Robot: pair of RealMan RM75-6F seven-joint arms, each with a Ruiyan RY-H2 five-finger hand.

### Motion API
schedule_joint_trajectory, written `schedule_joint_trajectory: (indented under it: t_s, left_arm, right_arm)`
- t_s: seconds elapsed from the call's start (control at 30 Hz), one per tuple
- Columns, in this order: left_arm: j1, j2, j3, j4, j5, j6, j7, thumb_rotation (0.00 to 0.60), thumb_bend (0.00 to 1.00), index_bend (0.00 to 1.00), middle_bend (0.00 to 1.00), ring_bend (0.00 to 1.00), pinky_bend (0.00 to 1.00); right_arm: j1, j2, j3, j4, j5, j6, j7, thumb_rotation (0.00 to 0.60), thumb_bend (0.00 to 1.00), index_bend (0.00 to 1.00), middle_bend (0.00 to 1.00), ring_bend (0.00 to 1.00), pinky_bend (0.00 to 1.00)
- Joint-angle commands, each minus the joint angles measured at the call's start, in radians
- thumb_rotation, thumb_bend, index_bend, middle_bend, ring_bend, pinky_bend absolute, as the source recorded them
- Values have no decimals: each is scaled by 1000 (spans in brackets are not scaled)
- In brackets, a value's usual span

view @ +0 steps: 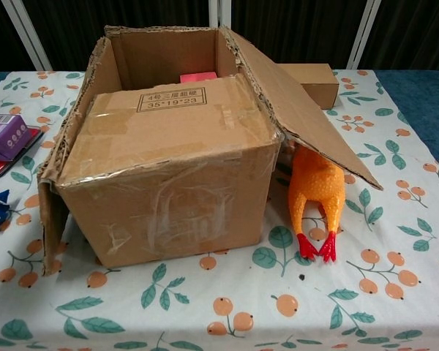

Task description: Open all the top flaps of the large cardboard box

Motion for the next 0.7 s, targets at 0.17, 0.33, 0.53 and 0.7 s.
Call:
schedule_joint_trajectory:
  t_s: [0.17,0.33,0.53,0.7]
  left_arm:
    - [401,490,141,-641,-23,138,-3,429,73,84,66,79,206]
    - [537,523,246,-658,67,244,-60,424,75,84,66,79,203]
    - [647,530,348,-657,151,317,-94,421,87,84,67,79,202]
    - [713,528,398,-648,206,370,-123,484,88,82,67,78,202]
  right_arm:
    - [112,90,37,-161,-68,-105,-92,600,105,0,0,0,0]
    - [261,155,97,-306,-66,-280,-114,600,188,0,0,0,0]
    - [502,163,189,-469,111,-614,-345,600,302,0,0,0,0]
    - [742,88,242,-532,439,-858,-599,600,327,0,0,0,0]
